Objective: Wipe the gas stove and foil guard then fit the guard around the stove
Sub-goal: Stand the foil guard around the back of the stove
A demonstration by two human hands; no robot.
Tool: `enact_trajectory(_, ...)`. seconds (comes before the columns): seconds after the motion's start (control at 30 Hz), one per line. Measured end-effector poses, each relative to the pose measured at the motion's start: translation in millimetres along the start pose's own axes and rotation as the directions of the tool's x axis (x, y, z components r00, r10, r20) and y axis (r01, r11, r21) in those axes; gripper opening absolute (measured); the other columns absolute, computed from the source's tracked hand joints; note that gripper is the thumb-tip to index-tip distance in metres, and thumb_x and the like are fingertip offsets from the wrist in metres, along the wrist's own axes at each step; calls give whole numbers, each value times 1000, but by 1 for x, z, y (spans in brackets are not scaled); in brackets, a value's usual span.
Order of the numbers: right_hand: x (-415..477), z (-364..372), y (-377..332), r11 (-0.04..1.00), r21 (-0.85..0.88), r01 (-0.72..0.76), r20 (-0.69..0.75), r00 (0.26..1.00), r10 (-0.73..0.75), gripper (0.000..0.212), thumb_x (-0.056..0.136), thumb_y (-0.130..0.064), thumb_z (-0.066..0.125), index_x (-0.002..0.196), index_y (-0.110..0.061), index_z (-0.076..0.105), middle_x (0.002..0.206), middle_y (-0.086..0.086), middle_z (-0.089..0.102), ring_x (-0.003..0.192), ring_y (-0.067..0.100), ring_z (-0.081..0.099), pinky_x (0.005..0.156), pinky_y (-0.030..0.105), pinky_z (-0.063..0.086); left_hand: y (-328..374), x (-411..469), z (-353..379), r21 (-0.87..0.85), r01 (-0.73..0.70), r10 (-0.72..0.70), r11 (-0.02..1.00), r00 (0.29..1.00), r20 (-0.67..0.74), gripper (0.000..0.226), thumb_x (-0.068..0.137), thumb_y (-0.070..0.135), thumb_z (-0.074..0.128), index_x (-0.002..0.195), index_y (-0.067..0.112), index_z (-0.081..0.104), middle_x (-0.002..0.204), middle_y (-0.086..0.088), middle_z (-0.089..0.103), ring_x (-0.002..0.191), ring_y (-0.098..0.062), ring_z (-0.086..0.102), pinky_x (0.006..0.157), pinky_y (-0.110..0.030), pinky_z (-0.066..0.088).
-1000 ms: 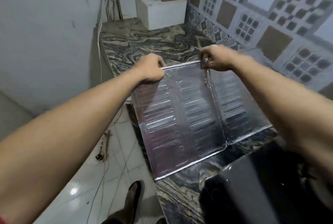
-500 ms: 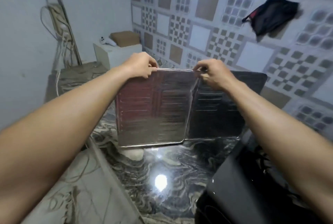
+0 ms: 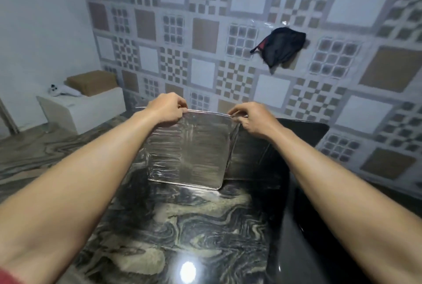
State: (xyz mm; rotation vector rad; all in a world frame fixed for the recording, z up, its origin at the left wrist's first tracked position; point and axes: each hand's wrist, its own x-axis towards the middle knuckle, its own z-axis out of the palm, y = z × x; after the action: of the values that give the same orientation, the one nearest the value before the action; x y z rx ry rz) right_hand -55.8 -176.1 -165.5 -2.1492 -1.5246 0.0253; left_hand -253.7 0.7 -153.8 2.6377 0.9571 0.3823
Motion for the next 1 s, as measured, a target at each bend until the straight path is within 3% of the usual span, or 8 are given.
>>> enact_trajectory(0.17,6,-6,-3,1000,-11,-1,22,1000,2,33,92,1,53,111,-18,72,107,-2,72,93,4,62,84,21,51,5,-2,10,100,44,-18,994,969,-246,24,93,40,56,108,32,73,112,1,73,113,-30,59,99,-50,36)
enact_trajectory(0.27,37,-2,10,994,13,-113,-28,993,113,36,93,3,53,116,-19,69,109,-5,69,94,2,61,77,11,45,9,46,26,12,25,-18,1000,915,-403,30,89,32,64,118,22,65,128,-8,59,122,-33,48,103,-53,36)
enact_trajectory(0.33,35,-2,14,992,47,-117,-23,993,118,43,92,6,50,118,-22,69,114,-5,70,96,3,63,78,16,51,23,43,38,-142,106,-165,984,835,-525,50,85,25,70,129,17,49,144,-14,39,129,-36,38,102,-55,38)
enact_trajectory(0.5,38,-2,18,993,24,-116,-50,992,117,40,92,3,51,112,-25,72,113,-2,72,96,9,68,82,29,58,51,37,57,-648,301,-612,699,721,-325,88,71,35,85,135,13,28,148,-18,19,130,-40,29,106,-53,33)
enact_trajectory(0.67,47,-6,25,991,48,-121,-73,990,125,34,94,0,53,111,-22,73,114,-1,72,100,8,65,91,31,54,71,39,58,-829,131,-628,544,719,-299,104,73,5,85,149,12,14,160,-17,-8,134,-26,39,87,-8,23)
enact_trajectory(0.8,58,-13,31,994,41,-98,-118,988,102,34,94,-1,53,113,-21,72,116,0,71,106,14,64,95,31,51,83,42,62,-880,217,-657,423,742,-133,121,79,-2,77,154,10,-18,158,-13,-33,149,-21,18,83,-2,12)
enact_trajectory(0.9,66,-14,37,998,17,-52,-73,996,53,42,94,0,51,123,-26,67,127,2,65,116,18,61,101,34,48,87,46,61,-856,332,-668,396,744,-20,102,88,-5,59,152,4,-19,165,-16,-9,152,-24,7,106,-13,18)
enact_trajectory(1.0,73,-10,46,993,-120,7,-9,1000,-8,58,91,3,54,135,-34,57,129,2,62,122,22,55,104,34,42,87,56,59,-826,356,-632,436,775,1,96,90,-3,53,154,10,-17,162,-17,18,149,-28,21,115,-29,23)
